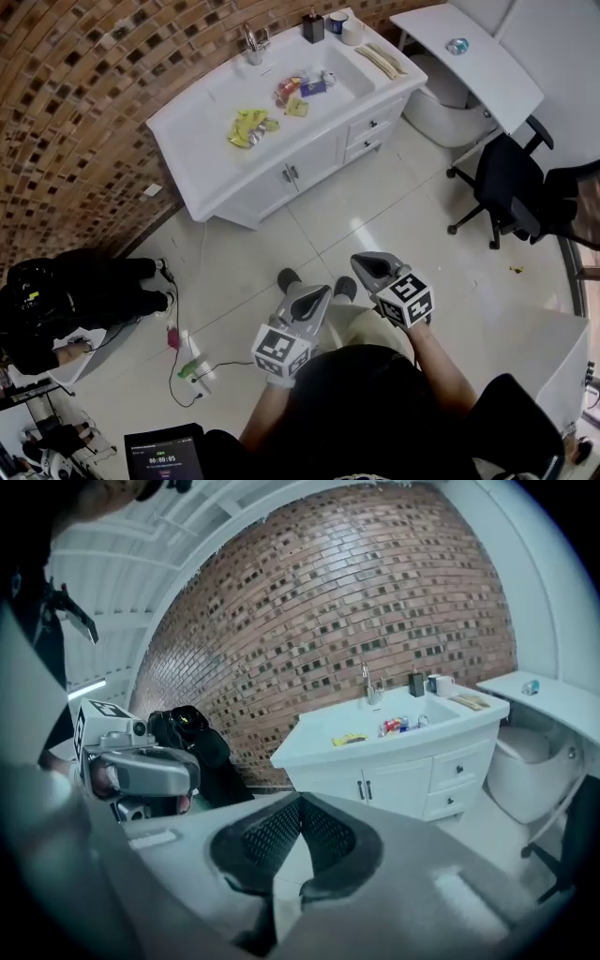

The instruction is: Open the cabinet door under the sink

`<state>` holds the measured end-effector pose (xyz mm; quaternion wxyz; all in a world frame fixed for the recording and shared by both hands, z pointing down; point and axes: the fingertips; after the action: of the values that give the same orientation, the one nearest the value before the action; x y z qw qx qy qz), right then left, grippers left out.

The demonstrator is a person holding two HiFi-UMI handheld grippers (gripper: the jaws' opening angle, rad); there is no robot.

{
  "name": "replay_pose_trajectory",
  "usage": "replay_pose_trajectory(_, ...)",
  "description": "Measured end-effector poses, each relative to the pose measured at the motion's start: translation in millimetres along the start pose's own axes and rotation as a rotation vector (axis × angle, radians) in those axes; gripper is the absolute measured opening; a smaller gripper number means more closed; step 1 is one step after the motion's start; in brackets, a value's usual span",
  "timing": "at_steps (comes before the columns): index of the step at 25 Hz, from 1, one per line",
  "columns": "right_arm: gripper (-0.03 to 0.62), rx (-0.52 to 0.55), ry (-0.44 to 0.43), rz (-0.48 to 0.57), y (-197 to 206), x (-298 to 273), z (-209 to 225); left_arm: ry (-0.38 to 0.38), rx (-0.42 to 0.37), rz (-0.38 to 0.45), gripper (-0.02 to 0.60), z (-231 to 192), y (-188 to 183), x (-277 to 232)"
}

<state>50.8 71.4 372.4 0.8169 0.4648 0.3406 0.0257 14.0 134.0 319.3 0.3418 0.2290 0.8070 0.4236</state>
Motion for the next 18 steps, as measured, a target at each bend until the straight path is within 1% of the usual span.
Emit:
replay_pose_trajectory(5, -0.011, 0.001, -0.036, -0.045, 15, -32, -3, -0.036, -0.02, -0.02, 0.015, -40, 8, -1)
replay_pose_trajectory(6, -0.011, 0.008, -0.044, -0.047, 16, -39, -2, -0.047, -0.024, -0.018, 0.015, -48, 8, -2)
replay_pose_trajectory(8, -0.011, 0.055, -0.06, -0.042, 18, -53, -2, -0.067, -0.022, -0.004, 0.015, -61, 9, -3)
replay_pose_trajectory(10, -0.011, 0.099, -0.063, -0.037, 22, -66, -1, -0.083, -0.008, 0.011, 0.015, -71, 15, -4)
replay_pose_trajectory(13, -0.011, 0.096, -0.033, -0.023, 30, -94, 14, -0.102, 0.015, 0.009, 0.015, -88, 33, -7)
replay_pose_trajectory(18, -0.011, 0.131, -0.022, -0.062, 50, -141, 36, -0.124, 0.073, -0.007, 0.015, -113, 67, -16)
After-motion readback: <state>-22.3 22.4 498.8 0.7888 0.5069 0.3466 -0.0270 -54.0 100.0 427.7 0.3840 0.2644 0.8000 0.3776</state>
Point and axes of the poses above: the fingertips, and each gripper's own axes: x backward along the fingers, z to its right, y out of its underside, and after that the axes turned 1 degree about -z, right-handed
